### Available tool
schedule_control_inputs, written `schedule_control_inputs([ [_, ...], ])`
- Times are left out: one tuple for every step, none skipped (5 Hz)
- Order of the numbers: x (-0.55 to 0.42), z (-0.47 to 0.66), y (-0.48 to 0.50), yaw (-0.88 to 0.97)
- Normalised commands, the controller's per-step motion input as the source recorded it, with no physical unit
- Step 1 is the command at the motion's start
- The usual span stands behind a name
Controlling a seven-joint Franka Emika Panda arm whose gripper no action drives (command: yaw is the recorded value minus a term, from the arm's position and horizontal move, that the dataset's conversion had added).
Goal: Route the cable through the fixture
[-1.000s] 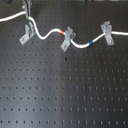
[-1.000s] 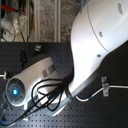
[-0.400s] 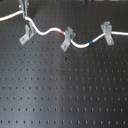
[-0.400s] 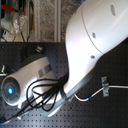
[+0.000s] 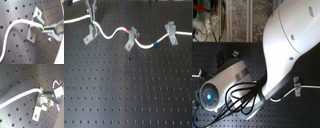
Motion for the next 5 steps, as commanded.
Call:
schedule_control_inputs([
  [0.016, 0.08, 0.007, 0.21],
  [-0.036, 0.02, 0.156, 0.23],
  [-0.034, 0.02, 0.187, 0.3],
  [0.062, 0.01, 0.166, 0.45],
  [0.102, 0.0, 0.016, 0.3],
])
